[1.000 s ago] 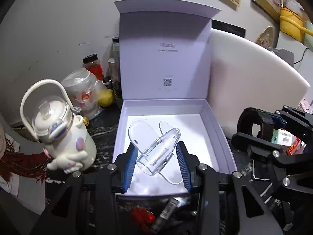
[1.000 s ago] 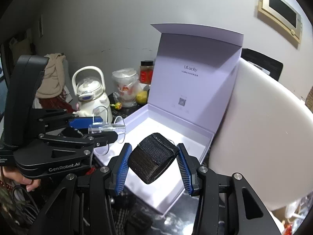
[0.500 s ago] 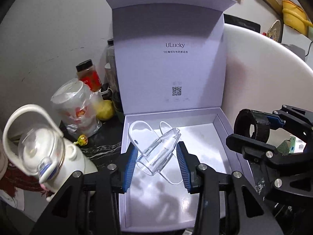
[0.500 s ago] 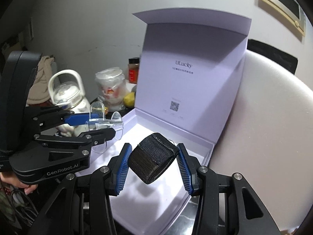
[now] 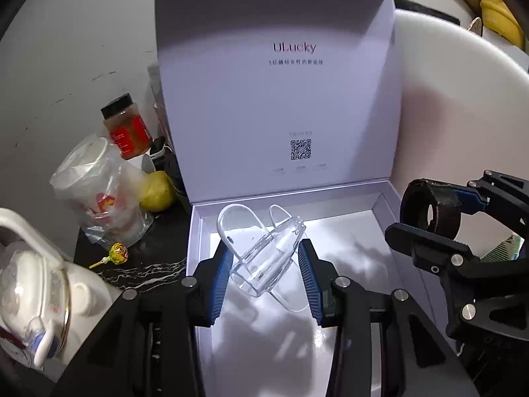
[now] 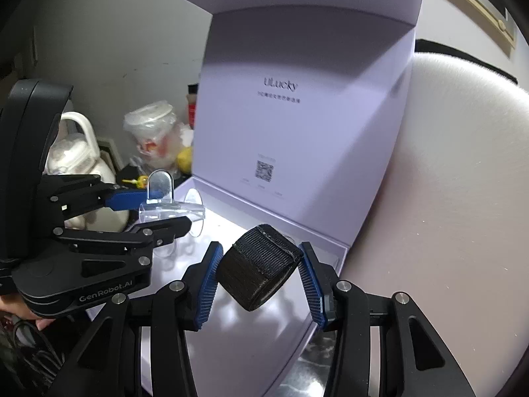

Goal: Organize rigid objects
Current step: 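Release the brown hair tie with the right tool while the left tool releases the glasses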

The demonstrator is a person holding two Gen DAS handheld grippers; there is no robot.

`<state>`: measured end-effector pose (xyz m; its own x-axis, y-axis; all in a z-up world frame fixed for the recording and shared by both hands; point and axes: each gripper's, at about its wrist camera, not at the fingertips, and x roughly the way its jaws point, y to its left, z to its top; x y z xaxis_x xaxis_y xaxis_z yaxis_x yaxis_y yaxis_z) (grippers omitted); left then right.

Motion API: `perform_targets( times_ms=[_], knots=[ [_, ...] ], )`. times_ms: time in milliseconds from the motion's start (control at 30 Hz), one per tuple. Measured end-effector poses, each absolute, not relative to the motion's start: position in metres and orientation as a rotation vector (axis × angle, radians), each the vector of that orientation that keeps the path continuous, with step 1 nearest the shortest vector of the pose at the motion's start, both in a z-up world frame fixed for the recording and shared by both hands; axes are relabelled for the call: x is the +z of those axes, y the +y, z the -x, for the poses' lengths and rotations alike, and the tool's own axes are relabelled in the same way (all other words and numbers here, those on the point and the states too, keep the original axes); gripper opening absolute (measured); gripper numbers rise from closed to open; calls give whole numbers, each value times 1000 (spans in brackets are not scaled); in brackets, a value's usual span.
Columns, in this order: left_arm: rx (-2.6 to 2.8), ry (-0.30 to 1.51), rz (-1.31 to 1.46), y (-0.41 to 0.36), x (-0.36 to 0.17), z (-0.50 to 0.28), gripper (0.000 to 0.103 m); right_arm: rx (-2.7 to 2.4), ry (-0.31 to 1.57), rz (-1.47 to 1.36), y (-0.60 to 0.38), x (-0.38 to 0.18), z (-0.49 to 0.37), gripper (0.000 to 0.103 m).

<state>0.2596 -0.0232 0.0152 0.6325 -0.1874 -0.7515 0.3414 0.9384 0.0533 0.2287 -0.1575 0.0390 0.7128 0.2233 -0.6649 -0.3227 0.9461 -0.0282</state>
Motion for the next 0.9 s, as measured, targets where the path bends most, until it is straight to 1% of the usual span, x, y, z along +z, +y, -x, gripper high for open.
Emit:
perform_targets(
  times_ms=[300, 500, 533, 567, 633, 700, 733, 767, 800, 833, 900],
  knots=[
    [-318, 874, -166, -23, -4, -279, 40, 275, 762, 141, -159, 23, -250, 46],
    [-305, 871, -158, -21, -6, -284, 41, 270, 755, 177, -159, 19, -251, 47],
    [-301, 878, -157, -21, -7, -285, 41, 264, 753, 182, -159, 19, -251, 52],
    [-295, 887, -158, -21, -8, -286, 41, 254, 749, 185, -160, 20, -250, 63],
    [-292, 906, -159, -20, -10, -289, 41, 248, 738, 183, -162, 22, -247, 69],
    [-311, 935, -160, -20, -13, -290, 42, 245, 737, 184, -162, 24, -247, 71],
    [-316, 953, -163, -21, -15, -291, 51, 239, 737, 188, -162, 24, -247, 74],
    [-308, 967, -167, -21, -17, -292, 59, 233, 736, 193, -161, 25, -246, 75],
    [-300, 963, -163, -21, -18, -291, 76, 227, 736, 199, -160, 25, -246, 75],
    [-297, 952, -156, -20, -17, -290, 83, 222, 738, 202, -159, 25, -246, 75],
    [-287, 928, -151, -18, -13, -287, 83, 212, 738, 204, -159, 26, -244, 75]
  ],
)
